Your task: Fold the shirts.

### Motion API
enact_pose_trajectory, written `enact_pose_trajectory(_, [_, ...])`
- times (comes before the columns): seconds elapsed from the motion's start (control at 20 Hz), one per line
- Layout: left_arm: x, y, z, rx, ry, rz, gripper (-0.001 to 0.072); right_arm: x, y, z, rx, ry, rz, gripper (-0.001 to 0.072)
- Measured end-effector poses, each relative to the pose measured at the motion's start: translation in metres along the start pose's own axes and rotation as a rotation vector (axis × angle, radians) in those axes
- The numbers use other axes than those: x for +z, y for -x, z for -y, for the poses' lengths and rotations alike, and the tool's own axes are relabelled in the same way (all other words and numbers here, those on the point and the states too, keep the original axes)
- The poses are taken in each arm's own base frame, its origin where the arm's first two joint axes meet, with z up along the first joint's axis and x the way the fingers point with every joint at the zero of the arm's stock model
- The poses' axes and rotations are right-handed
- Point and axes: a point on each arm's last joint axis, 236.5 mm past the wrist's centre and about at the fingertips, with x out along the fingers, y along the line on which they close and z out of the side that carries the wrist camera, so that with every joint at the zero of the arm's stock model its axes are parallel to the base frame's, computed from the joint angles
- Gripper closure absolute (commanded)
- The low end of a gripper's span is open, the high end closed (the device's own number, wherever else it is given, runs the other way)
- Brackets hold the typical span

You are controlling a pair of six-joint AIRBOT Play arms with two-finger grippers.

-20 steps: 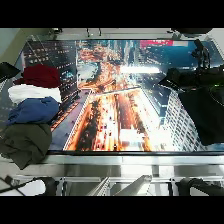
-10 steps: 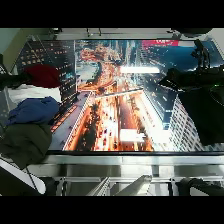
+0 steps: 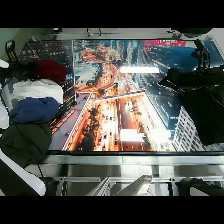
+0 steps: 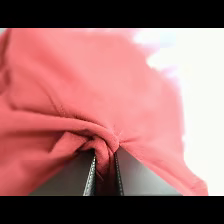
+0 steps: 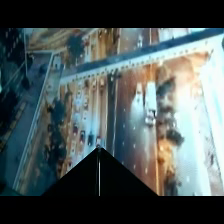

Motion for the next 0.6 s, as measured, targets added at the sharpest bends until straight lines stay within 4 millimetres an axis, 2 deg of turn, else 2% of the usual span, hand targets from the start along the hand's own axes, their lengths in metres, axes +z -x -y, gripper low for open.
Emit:
enact_pose_trajectory(0.1, [0.041, 0.038, 0.057, -0.084, -0.033, 0.072, 0.0683, 0.000, 0.000, 0.000, 0.000, 0.000, 0.000, 0.0690])
enact_pose_trajectory(0.2, [0.081, 0.090, 0.126, -0.181, -0.082, 0.158, 0.0682, 0.000, 0.000, 0.000, 0.000, 0.000, 0.000, 0.0690])
enact_pose_trajectory(0.3, [0.099, 0.139, 0.195, -0.281, -0.150, 0.201, 0.0684, 0.000, 0.000, 0.000, 0.000, 0.000, 0.000, 0.0690])
enact_pose_trajectory(0.35, [0.100, 0.164, 0.232, -0.340, -0.182, 0.206, 0.0684, 0.000, 0.000, 0.000, 0.000, 0.000, 0.000, 0.0690])
enact_pose_trajectory(0.45, [0.086, 0.197, 0.290, -0.438, -0.218, 0.179, 0.0685, 0.000, 0.000, 0.000, 0.000, 0.000, 0.000, 0.0690])
enact_pose_trajectory(0.6, [0.049, 0.228, 0.356, -0.554, -0.265, 0.109, 0.0685, 0.000, 0.000, 0.000, 0.000, 0.000, 0.000, 0.0690])
